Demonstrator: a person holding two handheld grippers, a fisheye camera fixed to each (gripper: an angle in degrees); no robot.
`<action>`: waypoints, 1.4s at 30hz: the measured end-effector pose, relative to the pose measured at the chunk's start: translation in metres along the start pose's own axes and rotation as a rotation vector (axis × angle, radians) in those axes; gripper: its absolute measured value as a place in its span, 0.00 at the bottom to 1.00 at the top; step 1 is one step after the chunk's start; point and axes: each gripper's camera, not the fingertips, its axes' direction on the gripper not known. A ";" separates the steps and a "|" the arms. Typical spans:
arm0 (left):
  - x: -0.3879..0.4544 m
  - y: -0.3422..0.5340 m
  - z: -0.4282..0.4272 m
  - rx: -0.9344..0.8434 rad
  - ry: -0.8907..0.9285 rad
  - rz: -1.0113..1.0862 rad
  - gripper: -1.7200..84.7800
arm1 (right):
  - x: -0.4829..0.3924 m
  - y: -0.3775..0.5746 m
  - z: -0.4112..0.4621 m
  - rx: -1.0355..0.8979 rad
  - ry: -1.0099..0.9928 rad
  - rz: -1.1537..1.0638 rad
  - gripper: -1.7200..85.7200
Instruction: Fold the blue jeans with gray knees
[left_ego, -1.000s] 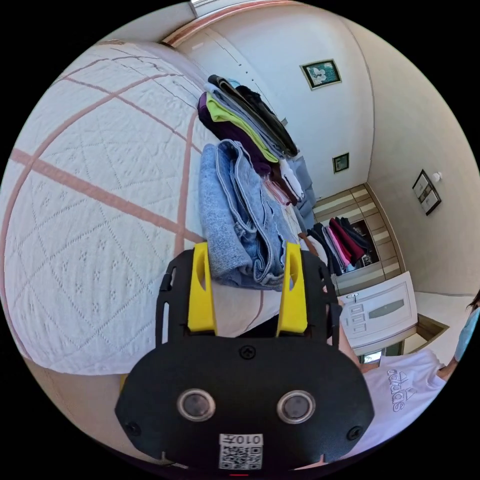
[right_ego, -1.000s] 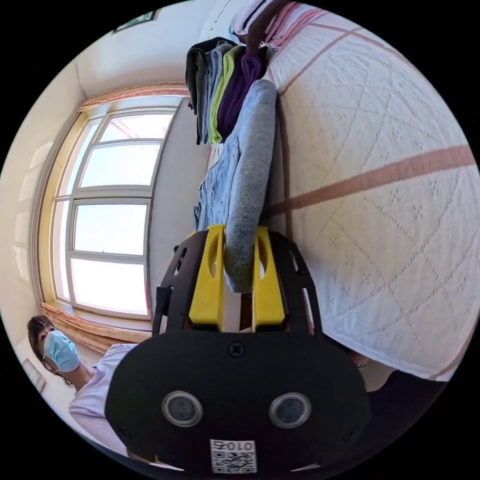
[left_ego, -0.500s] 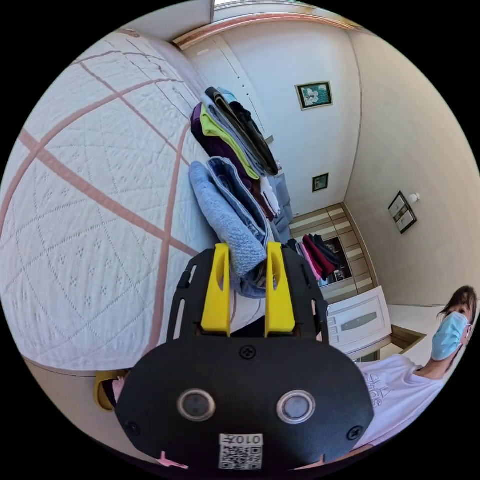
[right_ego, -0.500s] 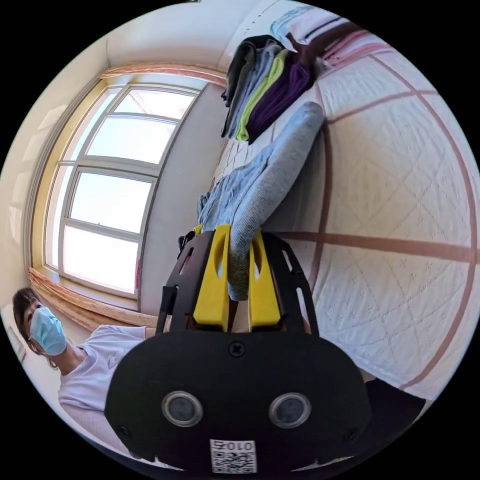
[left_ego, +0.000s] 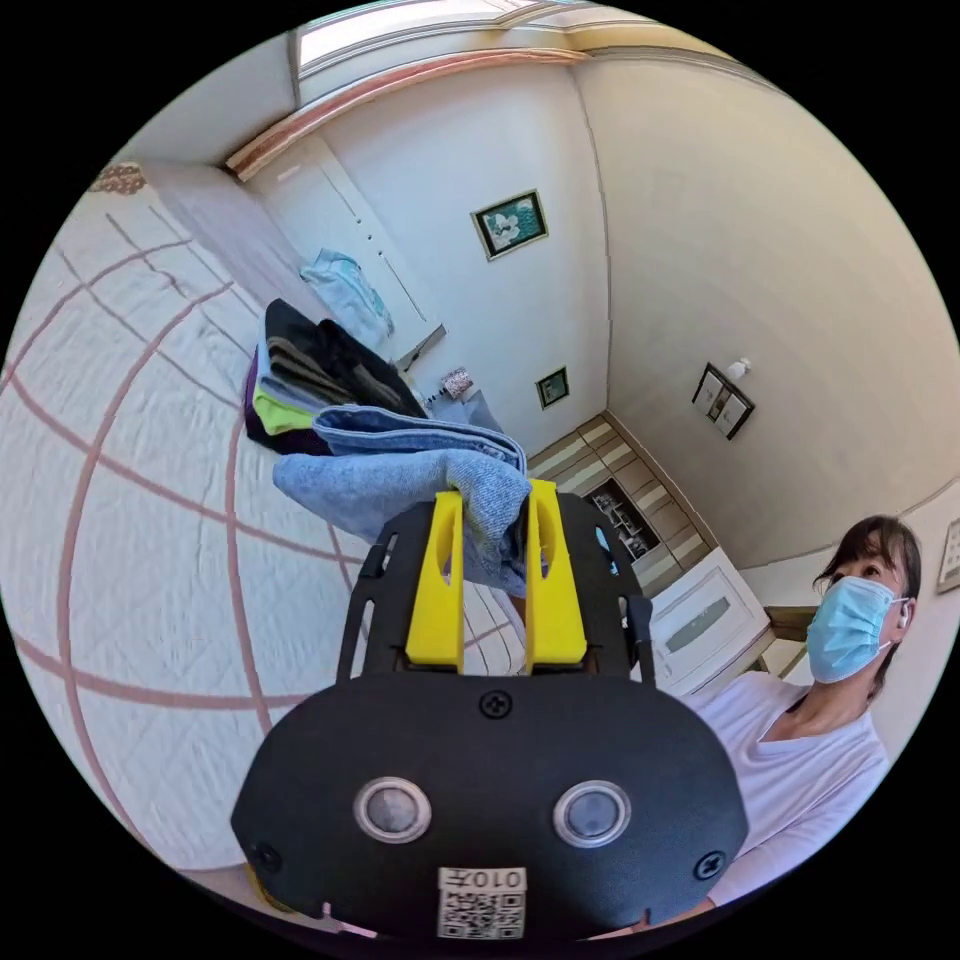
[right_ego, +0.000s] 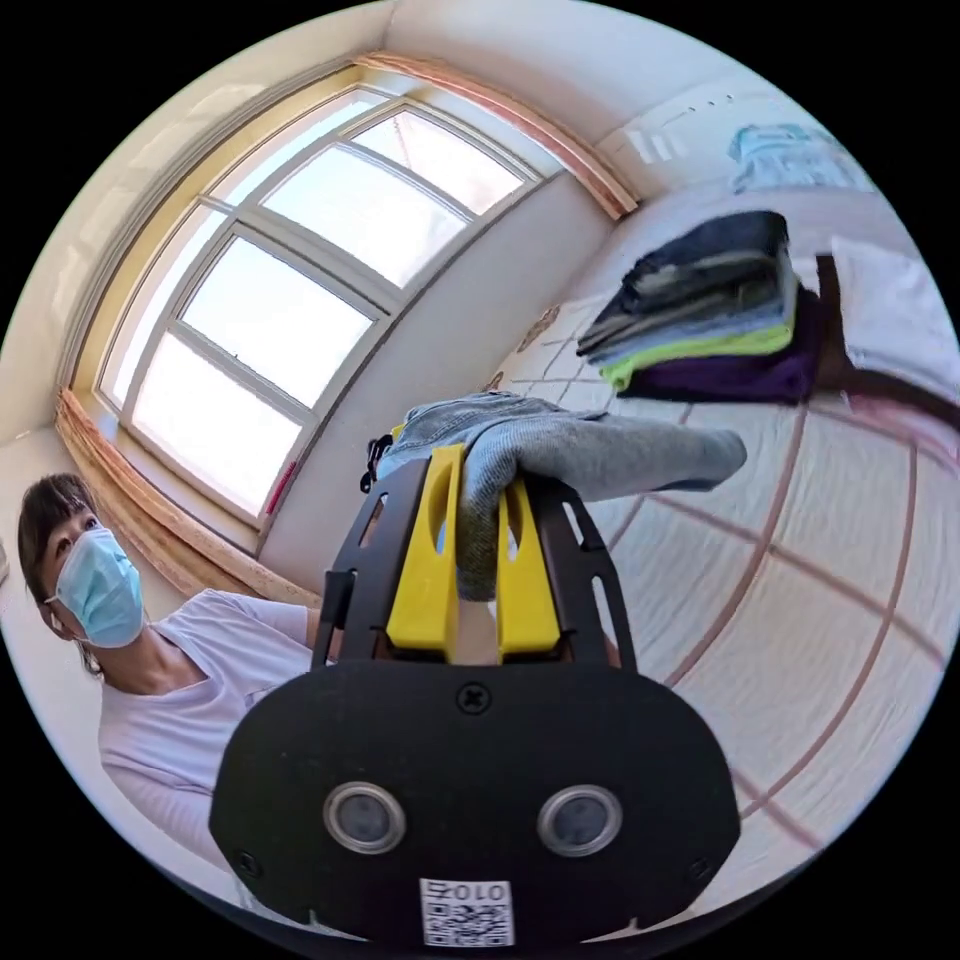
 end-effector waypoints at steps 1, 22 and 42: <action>0.017 -0.044 0.007 0.020 0.012 0.080 0.15 | -0.011 -0.040 -0.008 0.019 0.011 -0.089 0.10; -0.193 -0.172 0.222 -0.101 -0.114 -0.331 0.11 | 0.231 -0.213 0.097 0.023 0.090 0.220 0.10; 0.109 -0.014 0.096 0.053 -0.419 0.247 0.12 | 0.070 -0.016 0.094 0.159 0.404 -0.018 0.06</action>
